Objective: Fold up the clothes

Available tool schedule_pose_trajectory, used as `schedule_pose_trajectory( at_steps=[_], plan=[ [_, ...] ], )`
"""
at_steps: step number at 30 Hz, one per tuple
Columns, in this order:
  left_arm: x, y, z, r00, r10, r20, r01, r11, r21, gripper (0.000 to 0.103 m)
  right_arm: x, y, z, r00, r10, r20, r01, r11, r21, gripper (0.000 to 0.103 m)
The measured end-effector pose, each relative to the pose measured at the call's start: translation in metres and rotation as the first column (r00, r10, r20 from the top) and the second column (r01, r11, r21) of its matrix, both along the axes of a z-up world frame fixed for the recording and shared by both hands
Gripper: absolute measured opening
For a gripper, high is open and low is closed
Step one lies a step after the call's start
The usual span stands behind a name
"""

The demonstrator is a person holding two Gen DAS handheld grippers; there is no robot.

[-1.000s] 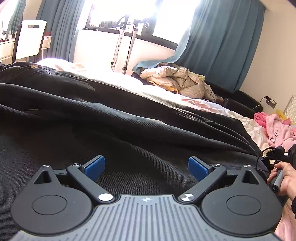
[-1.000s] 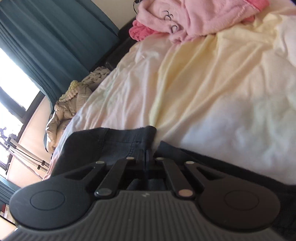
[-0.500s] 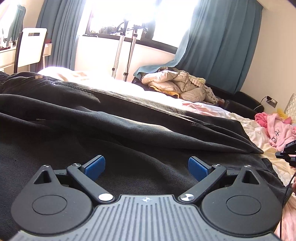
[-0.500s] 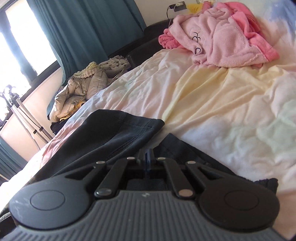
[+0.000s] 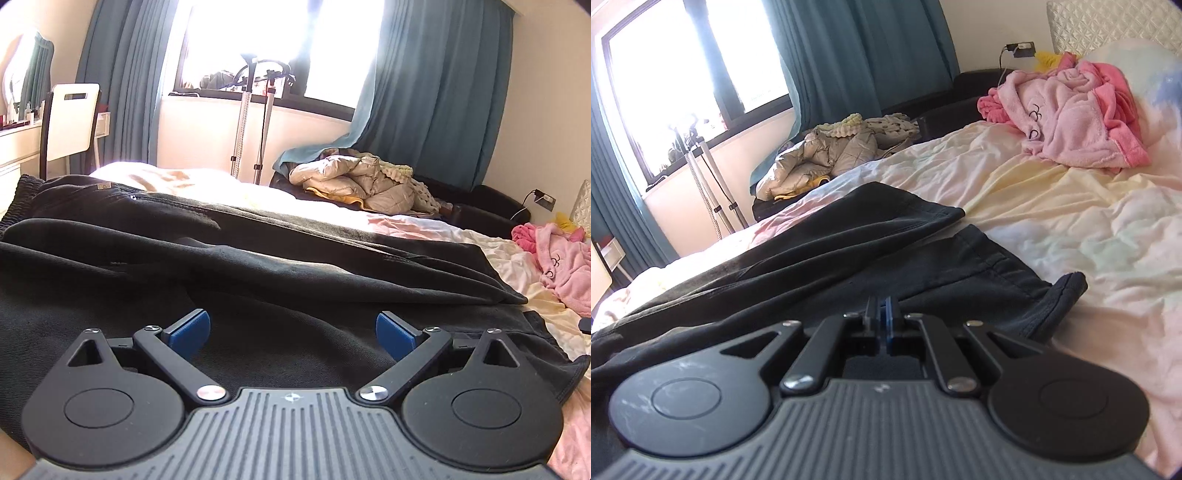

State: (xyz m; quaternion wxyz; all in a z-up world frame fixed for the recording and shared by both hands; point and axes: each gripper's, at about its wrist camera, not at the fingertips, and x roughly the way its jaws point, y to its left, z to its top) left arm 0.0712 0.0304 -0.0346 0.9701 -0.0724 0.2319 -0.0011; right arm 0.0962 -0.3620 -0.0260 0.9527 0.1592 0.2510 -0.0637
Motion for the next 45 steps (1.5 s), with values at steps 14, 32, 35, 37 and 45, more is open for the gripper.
schedule_pose_trajectory(
  at_steps=[14,32,35,37,45],
  plan=[
    [-0.004,0.001,-0.006,0.999,0.017,-0.034,-0.016,0.999,0.035,0.098,-0.026,0.061,-0.019,0.978,0.209,0.011,-0.206,0.97,-0.126,0.008],
    [-0.005,0.123,0.04,0.948,0.297,-0.113,-0.309,0.945,-0.111,0.098,-0.007,-0.001,-0.05,0.998,-0.062,-0.025,0.064,0.994,0.087,0.041],
    [-0.013,0.157,0.056,0.922,0.363,-0.134,-0.377,0.921,-0.099,0.098,-0.005,-0.011,-0.052,0.996,-0.088,-0.022,0.09,0.987,0.13,0.043],
    [-0.022,0.183,0.067,0.899,0.413,-0.149,-0.43,0.896,-0.111,0.098,-0.004,-0.017,-0.052,0.994,-0.103,-0.017,0.105,0.982,0.158,0.043],
    [-0.079,0.275,0.088,0.783,0.589,-0.2,-0.622,0.742,-0.251,0.098,-0.004,-0.026,-0.052,0.991,-0.131,-0.025,0.133,0.969,0.206,0.048]
  ],
)
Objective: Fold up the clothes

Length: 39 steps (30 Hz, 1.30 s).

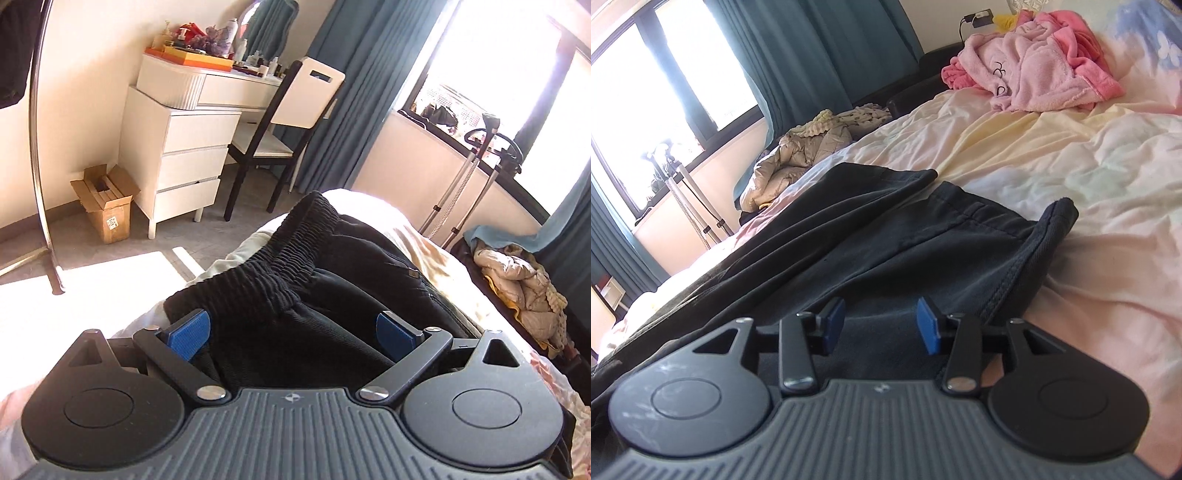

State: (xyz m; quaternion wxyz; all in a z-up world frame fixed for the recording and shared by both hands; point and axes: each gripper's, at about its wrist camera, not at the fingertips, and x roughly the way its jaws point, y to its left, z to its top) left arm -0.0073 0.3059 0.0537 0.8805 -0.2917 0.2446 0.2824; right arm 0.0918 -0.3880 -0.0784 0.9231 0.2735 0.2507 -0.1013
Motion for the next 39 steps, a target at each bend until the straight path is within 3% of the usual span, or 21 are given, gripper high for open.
schedule_pose_trajectory(
  at_steps=[8,12,15,18,21,26,31,34,36,38,39],
  plan=[
    [-0.038,0.037,-0.022,0.995,0.094,0.01,-0.092,0.983,-0.158,0.098,-0.019,-0.014,0.007,0.996,-0.084,0.014,0.083,0.996,0.037,0.058],
    [-0.05,0.047,-0.036,0.993,0.116,0.01,-0.111,0.965,-0.238,0.098,-0.031,-0.027,0.01,0.989,-0.148,0.031,0.146,0.987,0.068,0.072],
    [-0.058,0.057,-0.046,0.991,0.134,0.023,-0.119,0.939,-0.323,0.098,-0.041,-0.043,0.005,0.967,-0.253,0.012,0.25,0.961,0.116,0.081],
    [-0.064,0.066,-0.058,0.987,0.148,0.067,-0.107,0.904,-0.415,0.098,-0.053,-0.066,-0.004,0.935,-0.353,-0.014,0.346,0.906,0.243,0.081],
    [-0.062,0.069,-0.071,0.985,0.148,0.088,-0.09,0.879,-0.469,0.098,-0.064,-0.082,-0.01,0.92,-0.391,-0.022,0.372,0.856,0.359,0.081],
    [-0.046,0.062,-0.089,0.987,0.106,0.118,-0.032,0.861,-0.507,0.098,-0.061,-0.089,-0.023,0.911,-0.404,-0.086,0.399,0.809,0.432,0.081],
    [-0.024,0.058,-0.098,0.988,0.113,0.106,-0.047,0.869,-0.492,0.096,-0.052,-0.09,-0.033,0.917,-0.377,-0.128,0.386,0.765,0.516,0.081],
    [-0.013,0.054,-0.1,0.984,0.109,0.138,-0.027,0.868,-0.497,0.088,-0.044,-0.095,-0.032,0.917,-0.38,-0.119,0.383,0.759,0.526,0.081],
    [-0.009,0.048,-0.104,0.978,0.142,0.15,-0.036,0.834,-0.55,0.078,-0.036,-0.1,-0.037,0.92,-0.375,-0.115,0.374,0.747,0.55,0.081],
    [0.001,0.042,-0.107,0.976,0.134,0.169,-0.008,0.804,-0.595,0.076,-0.028,-0.104,-0.041,0.921,-0.373,-0.115,0.369,0.735,0.569,0.076],
    [0.007,0.038,-0.106,0.981,0.119,0.156,-0.008,0.817,-0.576,0.076,-0.024,-0.104,-0.042,0.921,-0.373,-0.115,0.369,0.738,0.565,0.072]
  ],
)
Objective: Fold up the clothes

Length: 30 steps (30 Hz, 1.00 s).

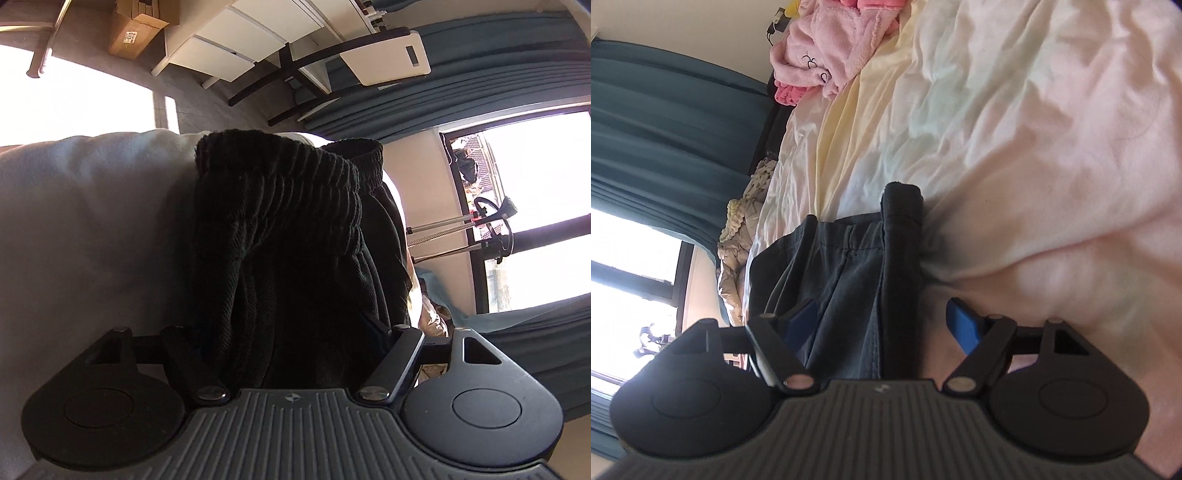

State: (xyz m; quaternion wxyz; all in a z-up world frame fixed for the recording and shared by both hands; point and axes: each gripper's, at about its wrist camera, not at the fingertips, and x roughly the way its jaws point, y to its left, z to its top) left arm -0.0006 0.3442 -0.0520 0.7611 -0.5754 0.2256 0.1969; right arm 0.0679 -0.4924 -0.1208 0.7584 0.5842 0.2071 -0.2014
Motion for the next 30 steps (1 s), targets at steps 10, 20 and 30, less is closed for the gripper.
schedule_pose_trajectory(
  at_steps=[10,20,30],
  plan=[
    [0.023,-0.004,-0.014,0.998,0.031,-0.052,-0.03,0.999,0.01,0.044,0.045,0.0,-0.009,1.0,0.009,-0.027,-0.011,0.996,-0.092,0.055],
    [0.015,-0.04,0.062,0.997,0.079,0.021,-0.081,0.987,0.138,0.01,0.049,-0.008,-0.015,0.999,-0.019,0.033,0.023,0.992,-0.121,0.005],
    [-0.03,-0.054,0.104,0.993,0.06,0.098,-0.072,0.99,0.122,0.01,0.035,-0.017,0.012,0.979,-0.025,0.203,0.05,0.992,-0.116,0.004]
  ],
)
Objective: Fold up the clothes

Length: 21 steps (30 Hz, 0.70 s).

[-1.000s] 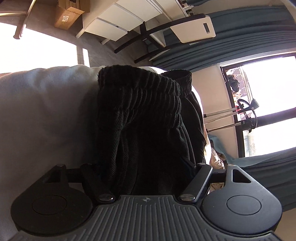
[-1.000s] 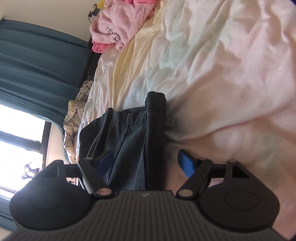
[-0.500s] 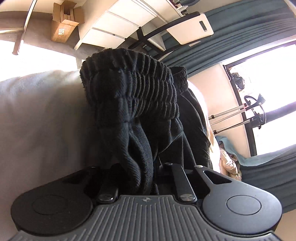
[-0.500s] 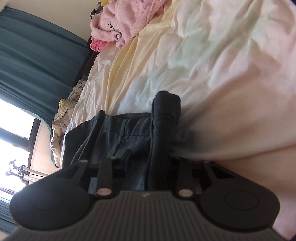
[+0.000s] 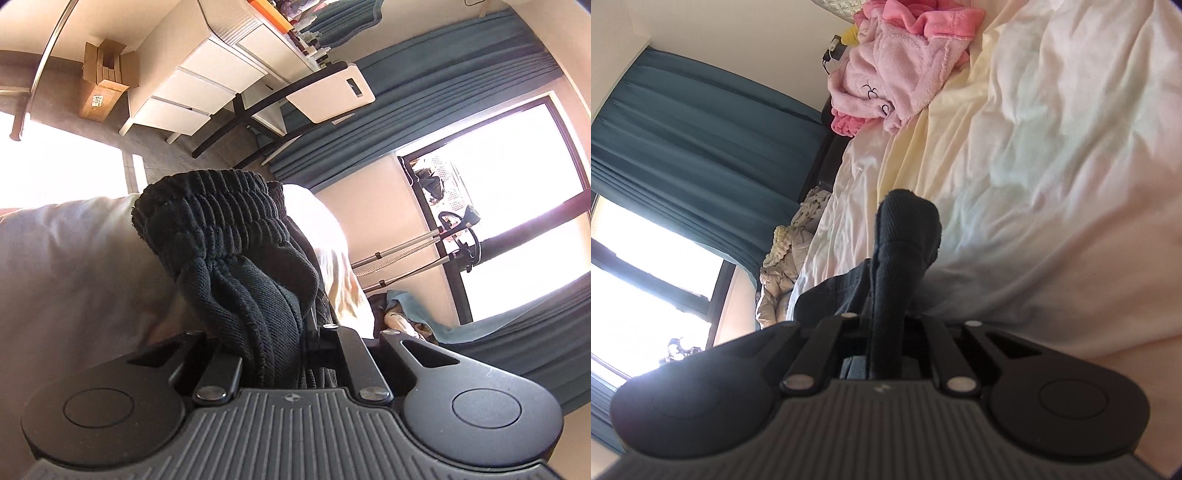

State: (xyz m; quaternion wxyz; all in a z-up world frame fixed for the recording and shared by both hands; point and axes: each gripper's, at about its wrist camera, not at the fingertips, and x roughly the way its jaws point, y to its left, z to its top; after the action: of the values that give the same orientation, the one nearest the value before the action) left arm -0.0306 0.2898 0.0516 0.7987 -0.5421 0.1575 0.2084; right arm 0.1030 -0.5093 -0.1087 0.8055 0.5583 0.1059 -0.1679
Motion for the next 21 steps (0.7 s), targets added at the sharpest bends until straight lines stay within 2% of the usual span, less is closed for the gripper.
schedule_pose_trajectory(
  at_steps=[6,13,17,21],
  plan=[
    [-0.028,0.0,-0.01,1.0,-0.012,0.008,0.013,0.998,-0.056,0.01,-0.019,-0.01,0.013,0.993,-0.089,0.076,0.092,0.996,-0.024,0.004],
    [-0.03,0.009,-0.041,1.0,-0.003,-0.03,0.0,0.997,-0.077,0.01,-0.017,-0.017,0.005,0.996,-0.088,-0.009,0.087,0.995,-0.047,0.004],
    [-0.006,0.02,-0.037,1.0,0.013,-0.024,-0.015,0.997,-0.072,0.01,-0.001,-0.008,0.022,0.999,-0.051,-0.001,0.05,0.986,-0.162,0.004],
    [0.044,0.036,-0.023,1.0,0.025,-0.007,-0.026,0.998,-0.059,0.01,0.036,-0.002,0.05,0.999,-0.029,0.028,0.034,0.979,-0.2,0.004]
  ],
)
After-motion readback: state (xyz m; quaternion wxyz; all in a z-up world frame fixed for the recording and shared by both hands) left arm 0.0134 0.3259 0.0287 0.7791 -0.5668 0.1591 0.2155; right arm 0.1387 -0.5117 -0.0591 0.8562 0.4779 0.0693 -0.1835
